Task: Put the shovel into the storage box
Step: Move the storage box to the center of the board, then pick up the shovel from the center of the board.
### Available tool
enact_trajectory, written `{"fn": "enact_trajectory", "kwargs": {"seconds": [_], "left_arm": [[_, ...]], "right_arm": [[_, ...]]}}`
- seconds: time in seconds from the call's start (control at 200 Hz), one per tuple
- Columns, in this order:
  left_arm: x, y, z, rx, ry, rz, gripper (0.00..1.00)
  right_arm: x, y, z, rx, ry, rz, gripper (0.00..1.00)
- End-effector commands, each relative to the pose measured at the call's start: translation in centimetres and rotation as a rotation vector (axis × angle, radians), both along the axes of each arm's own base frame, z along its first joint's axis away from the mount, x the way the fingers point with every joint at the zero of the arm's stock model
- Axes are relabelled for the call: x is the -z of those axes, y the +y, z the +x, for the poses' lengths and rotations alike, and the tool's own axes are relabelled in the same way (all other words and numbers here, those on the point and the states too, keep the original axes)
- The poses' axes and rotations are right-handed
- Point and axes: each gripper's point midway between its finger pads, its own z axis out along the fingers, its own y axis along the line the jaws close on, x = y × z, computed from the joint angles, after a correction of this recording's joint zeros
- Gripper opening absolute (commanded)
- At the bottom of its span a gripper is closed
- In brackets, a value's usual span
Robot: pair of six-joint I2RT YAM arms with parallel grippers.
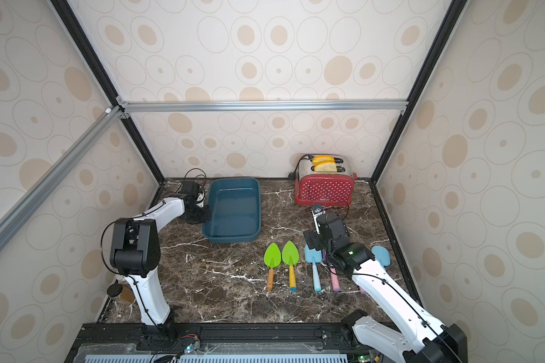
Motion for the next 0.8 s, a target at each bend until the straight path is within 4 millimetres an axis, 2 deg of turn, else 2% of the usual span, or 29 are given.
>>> {"fn": "enact_trajectory", "kwargs": {"seconds": [0.0, 0.265, 0.305, 0.361, 0.406, 0.516, 0.621, 0.716, 0.796], "left_arm": [[-0.1, 0.7, -2.4, -0.003, 0.046, 0.047, 0.05], [0.6, 1.1, -4.4, -0.018, 0.05, 0.06, 0.07], [0.6, 1.1, -4.4, -0.017, 0.046, 0.058, 0.11], [0.4, 0.8, -4.1, -0.013, 0.03, 0.044, 0.26], [-0.2, 0.4, -3.7, -0.008, 0.005, 0.023, 0.28], [-2.3, 0.2, -2.7, -0.018, -0.057, 0.005, 0.36], [-5.2, 0.3, -2.1, -0.022, -0.121, 0.003, 0.44], [-8.1, 0.6, -2.2, -0.029, -0.184, 0.014, 0.47], [-10.3, 0.9, -2.7, -0.041, -0.237, 0.026, 0.53]], "right_arm": [[0.2, 0.2, -0.4, -0.009, 0.005, 0.016, 0.99], [0.7, 0.8, -0.6, -0.034, 0.036, 0.034, 0.99], [0.8, 1.0, -0.6, -0.041, 0.044, 0.038, 0.99], [1.0, 1.2, -0.7, -0.044, 0.056, 0.047, 0.99], [1.2, 1.5, -0.9, -0.051, 0.069, 0.055, 0.99], [1.2, 2.1, -1.6, -0.061, 0.096, 0.079, 0.99], [1.1, 3.0, -2.9, -0.07, 0.112, 0.11, 0.99], [0.7, 4.1, -4.1, -0.074, 0.12, 0.132, 0.97], [1.0, 5.8, -5.4, -0.091, 0.158, 0.147, 0.95]]}}
